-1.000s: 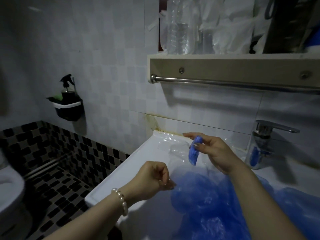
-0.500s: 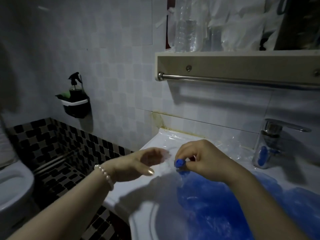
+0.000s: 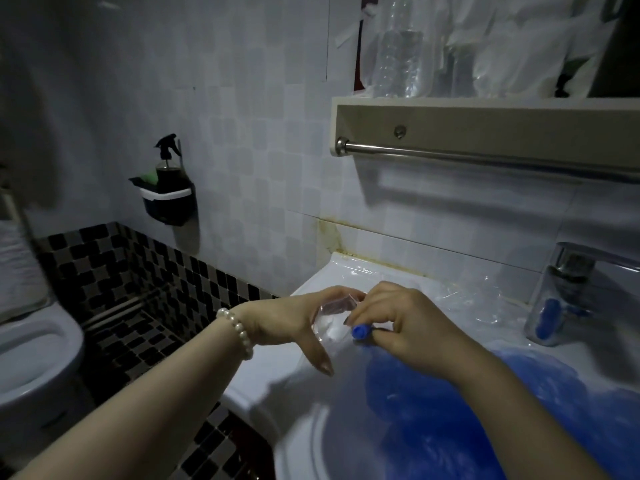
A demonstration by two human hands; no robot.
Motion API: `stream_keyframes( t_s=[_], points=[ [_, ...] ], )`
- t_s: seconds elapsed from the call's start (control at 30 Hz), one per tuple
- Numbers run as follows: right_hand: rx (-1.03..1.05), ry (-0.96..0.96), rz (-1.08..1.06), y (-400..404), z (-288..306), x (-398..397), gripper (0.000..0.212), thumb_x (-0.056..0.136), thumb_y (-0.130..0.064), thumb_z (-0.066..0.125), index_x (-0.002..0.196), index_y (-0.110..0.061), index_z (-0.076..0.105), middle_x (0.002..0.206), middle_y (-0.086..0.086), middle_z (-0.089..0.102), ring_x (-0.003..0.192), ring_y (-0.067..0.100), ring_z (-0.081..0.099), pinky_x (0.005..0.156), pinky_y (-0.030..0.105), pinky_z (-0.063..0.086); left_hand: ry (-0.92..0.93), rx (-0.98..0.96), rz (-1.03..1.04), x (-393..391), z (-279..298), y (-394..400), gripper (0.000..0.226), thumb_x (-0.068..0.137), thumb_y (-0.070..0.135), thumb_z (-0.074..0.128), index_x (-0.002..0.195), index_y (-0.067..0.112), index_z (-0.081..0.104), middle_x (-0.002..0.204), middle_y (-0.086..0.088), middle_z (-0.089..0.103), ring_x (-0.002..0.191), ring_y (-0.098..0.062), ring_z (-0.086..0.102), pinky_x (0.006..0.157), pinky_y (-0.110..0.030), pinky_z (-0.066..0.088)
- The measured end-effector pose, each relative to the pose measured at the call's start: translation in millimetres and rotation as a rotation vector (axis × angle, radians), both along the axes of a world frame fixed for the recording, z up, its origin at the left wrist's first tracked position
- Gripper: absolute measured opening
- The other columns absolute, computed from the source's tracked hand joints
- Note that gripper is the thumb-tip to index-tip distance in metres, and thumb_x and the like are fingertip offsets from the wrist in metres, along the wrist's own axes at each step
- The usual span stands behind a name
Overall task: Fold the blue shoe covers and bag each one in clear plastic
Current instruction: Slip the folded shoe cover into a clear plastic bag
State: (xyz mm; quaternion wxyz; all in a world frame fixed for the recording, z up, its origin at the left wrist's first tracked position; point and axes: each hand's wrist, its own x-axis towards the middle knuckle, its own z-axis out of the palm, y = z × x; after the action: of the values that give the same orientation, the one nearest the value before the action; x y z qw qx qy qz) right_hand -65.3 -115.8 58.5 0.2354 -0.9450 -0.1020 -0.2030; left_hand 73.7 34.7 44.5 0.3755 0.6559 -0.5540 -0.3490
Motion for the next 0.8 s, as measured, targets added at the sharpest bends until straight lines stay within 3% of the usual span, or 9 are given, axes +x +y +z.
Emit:
stream_keyframes(
  t_s=[0.17, 0.27, 0.33, 0.4, 0.43, 0.57, 0.67, 0.8],
  points=[
    [0.061, 0.144, -0.067, -2, 0, 1, 0.014, 0.079, -0.013, 0.074, 0.090, -0.020, 0.076, 0.098, -0.024, 0.058, 0.095, -0.004, 0.052, 0.089, 0.019, 0.045, -0.177, -0.029, 0.202, -11, -5, -8, 0.081, 0.061, 0.003, 0.084, 0.126, 0.027, 0.042, 0.127, 0.007, 0.050, 0.126, -0.004, 0.041, 0.105, -0.022, 0.036],
    [0.230, 0.050, -0.099, -6, 7, -2, 0.010, 0.077, -0.014, 0.075, 0.078, -0.024, 0.074, 0.105, -0.025, 0.059, 0.093, -0.002, 0.056, 0.082, 0.012, 0.047, -0.229, -0.148, 0.376, -14, -6, -8, 0.071, 0.064, 0.005, 0.081, 0.113, 0.038, 0.041, 0.116, 0.008, 0.051, 0.111, -0.003, 0.048, 0.091, -0.021, 0.047],
    [0.463, -0.120, -0.146, -7, 14, -5, 0.014, 0.077, -0.009, 0.072, 0.077, -0.023, 0.072, 0.092, -0.018, 0.067, 0.082, 0.001, 0.061, 0.073, 0.010, 0.049, -0.364, -0.212, 0.465, -17, -9, -7, 0.072, 0.063, 0.012, 0.081, 0.112, 0.043, 0.037, 0.110, 0.015, 0.048, 0.107, 0.014, 0.040, 0.095, -0.030, 0.041],
    [0.691, -0.231, -0.188, -4, 16, -5, 0.017, 0.078, -0.007, 0.070, 0.077, -0.023, 0.071, 0.072, -0.013, 0.071, 0.070, 0.000, 0.065, 0.066, 0.006, 0.048, -0.478, -0.232, 0.500, -21, -13, -9, 0.074, 0.064, 0.014, 0.079, 0.115, 0.042, 0.033, 0.107, 0.023, 0.041, 0.095, 0.035, 0.021, 0.099, -0.029, 0.024],
    [0.748, -0.251, -0.211, -2, 15, -3, 0.017, 0.078, -0.007, 0.070, 0.076, -0.024, 0.070, 0.067, -0.014, 0.070, 0.067, -0.001, 0.065, 0.063, 0.006, 0.047, -0.519, -0.229, 0.492, -23, -15, -11, 0.075, 0.065, 0.016, 0.079, 0.116, 0.041, 0.031, 0.106, 0.026, 0.037, 0.092, 0.035, 0.019, 0.100, -0.028, 0.020],
    [0.715, -0.238, -0.297, 7, 1, 5, 0.024, 0.073, -0.007, 0.076, 0.073, -0.029, 0.068, 0.064, -0.012, 0.069, 0.065, 0.002, 0.065, 0.064, 0.013, 0.053, -0.665, -0.252, 0.473, -26, -18, -16, 0.078, 0.057, 0.035, 0.069, 0.126, 0.032, 0.033, 0.113, 0.015, 0.037, 0.105, 0.003, 0.028, 0.105, -0.025, 0.011],
    [0.597, -0.214, -0.397, 13, -11, 12, 0.030, 0.069, -0.014, 0.081, 0.076, -0.030, 0.057, 0.062, -0.009, 0.067, 0.062, 0.006, 0.065, 0.063, 0.019, 0.054, -0.699, -0.280, 0.474, -22, -20, -18, 0.077, 0.054, 0.039, 0.065, 0.126, 0.027, 0.038, 0.111, 0.012, 0.039, 0.107, -0.004, 0.034, 0.104, -0.024, 0.011],
    [0.452, -0.200, -0.519, 20, -25, 19, 0.034, 0.067, -0.025, 0.084, 0.067, -0.022, 0.050, 0.061, -0.006, 0.062, 0.063, 0.014, 0.063, 0.062, 0.031, 0.053, -0.780, -0.284, 0.480, -16, -19, -18, 0.067, 0.052, 0.049, 0.055, 0.114, 0.028, 0.042, 0.105, 0.012, 0.041, 0.103, -0.007, 0.039, 0.108, -0.033, 0.013]
  ],
)
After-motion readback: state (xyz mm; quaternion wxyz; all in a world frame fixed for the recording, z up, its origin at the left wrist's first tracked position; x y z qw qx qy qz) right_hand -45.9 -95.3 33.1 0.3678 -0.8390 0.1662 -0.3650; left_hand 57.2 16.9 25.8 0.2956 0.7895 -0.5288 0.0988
